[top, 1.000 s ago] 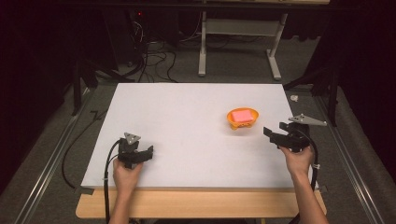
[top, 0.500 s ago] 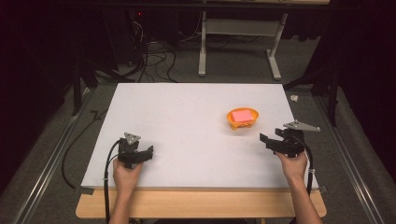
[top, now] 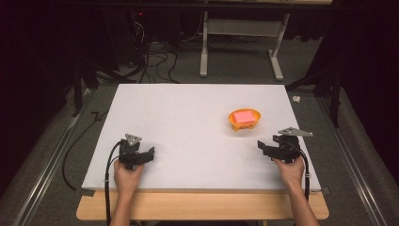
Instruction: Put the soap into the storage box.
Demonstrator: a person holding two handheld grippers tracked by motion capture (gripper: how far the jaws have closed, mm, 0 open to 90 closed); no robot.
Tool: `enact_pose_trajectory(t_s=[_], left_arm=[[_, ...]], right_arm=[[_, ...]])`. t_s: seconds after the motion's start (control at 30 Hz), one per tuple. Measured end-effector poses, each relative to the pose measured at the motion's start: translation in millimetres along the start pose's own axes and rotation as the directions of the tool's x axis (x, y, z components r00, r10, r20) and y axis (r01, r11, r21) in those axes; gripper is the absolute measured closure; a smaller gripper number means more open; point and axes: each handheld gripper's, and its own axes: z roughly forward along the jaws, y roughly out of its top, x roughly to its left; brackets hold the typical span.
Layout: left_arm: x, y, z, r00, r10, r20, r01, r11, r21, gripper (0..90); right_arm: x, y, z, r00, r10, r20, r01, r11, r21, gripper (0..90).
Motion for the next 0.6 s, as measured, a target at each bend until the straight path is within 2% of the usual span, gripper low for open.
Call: enact_pose_trajectory(t_s=[0.3, 0.43, 0.6], left_arm=[[0.0, 0.0, 0.0, 1.0, 0.0, 0.0, 0.0, 1.0, 0.0, 22.1], [0.0, 0.0, 0.0, 1.0, 0.0, 0.0, 0.0, 1.0, 0.0, 22.1], [0.0, 0.0, 0.0, 1.0, 0.0, 0.001, 0.0, 1.0, 0.0, 22.2]], right_arm=[[2.3, -14.3, 20.4, 0.9981, -0.041, 0.045, 0.038, 0.997, 0.069, 26.9], [3.8, -22.4, 31.1, 0.9947, -0.073, 0.072, 0.064, 0.991, 0.116, 25.4], [4.0, -23.6, 31.2, 0.9938, -0.079, 0.079, 0.07, 0.991, 0.111, 25.5]])
